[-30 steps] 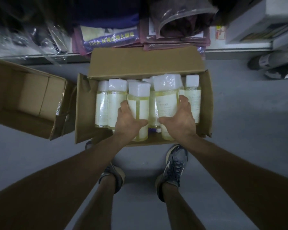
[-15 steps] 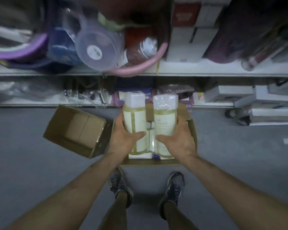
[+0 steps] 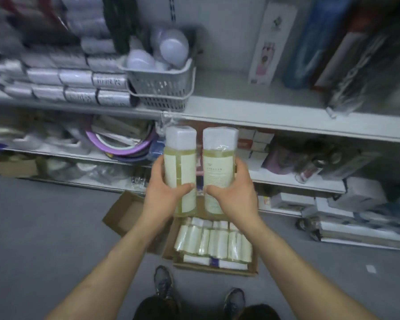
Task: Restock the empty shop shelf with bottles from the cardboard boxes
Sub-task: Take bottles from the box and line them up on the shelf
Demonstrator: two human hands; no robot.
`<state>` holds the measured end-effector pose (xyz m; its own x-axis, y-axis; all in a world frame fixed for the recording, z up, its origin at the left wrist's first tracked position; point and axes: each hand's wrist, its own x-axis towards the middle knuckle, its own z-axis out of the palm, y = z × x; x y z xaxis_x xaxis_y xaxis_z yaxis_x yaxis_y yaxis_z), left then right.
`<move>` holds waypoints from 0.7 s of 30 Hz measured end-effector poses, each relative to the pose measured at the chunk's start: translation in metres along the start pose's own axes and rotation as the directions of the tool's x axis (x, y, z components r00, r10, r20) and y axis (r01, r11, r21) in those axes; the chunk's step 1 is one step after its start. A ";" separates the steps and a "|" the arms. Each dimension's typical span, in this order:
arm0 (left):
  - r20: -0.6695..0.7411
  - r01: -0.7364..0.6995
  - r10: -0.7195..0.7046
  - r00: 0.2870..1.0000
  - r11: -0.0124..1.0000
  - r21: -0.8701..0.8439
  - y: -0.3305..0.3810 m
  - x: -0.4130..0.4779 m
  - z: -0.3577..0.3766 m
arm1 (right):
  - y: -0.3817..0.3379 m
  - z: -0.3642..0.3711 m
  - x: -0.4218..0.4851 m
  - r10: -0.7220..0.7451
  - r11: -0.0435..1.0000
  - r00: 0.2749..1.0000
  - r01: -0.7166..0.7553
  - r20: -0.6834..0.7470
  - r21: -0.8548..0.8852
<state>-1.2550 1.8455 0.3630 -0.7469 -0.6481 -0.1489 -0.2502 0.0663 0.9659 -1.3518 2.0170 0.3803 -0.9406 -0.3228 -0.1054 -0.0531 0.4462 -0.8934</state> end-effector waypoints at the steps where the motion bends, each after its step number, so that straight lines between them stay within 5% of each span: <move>1: -0.007 -0.024 0.024 1.000 1.000 -0.007 0.018 -0.001 -0.007 | -0.018 -0.004 -0.001 -0.040 0.999 0.999 0.040 0.000 -0.006; 11: -0.175 -0.268 0.258 0.950 0.963 -0.036 0.183 0.015 -0.094 | -0.200 -0.021 0.012 -0.375 0.927 0.926 0.376 -0.041 -0.003; 21: -0.132 -0.475 0.475 0.870 0.879 0.037 0.282 0.082 -0.231 | -0.357 0.030 0.031 -0.468 0.876 0.859 0.481 -0.210 0.016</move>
<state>-1.2448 1.6356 0.6717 -0.6869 -0.6328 0.3573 0.1119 0.3937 0.9124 -1.3519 1.8225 0.6825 -0.8533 -0.3105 0.4190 -0.4937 0.2222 -0.8408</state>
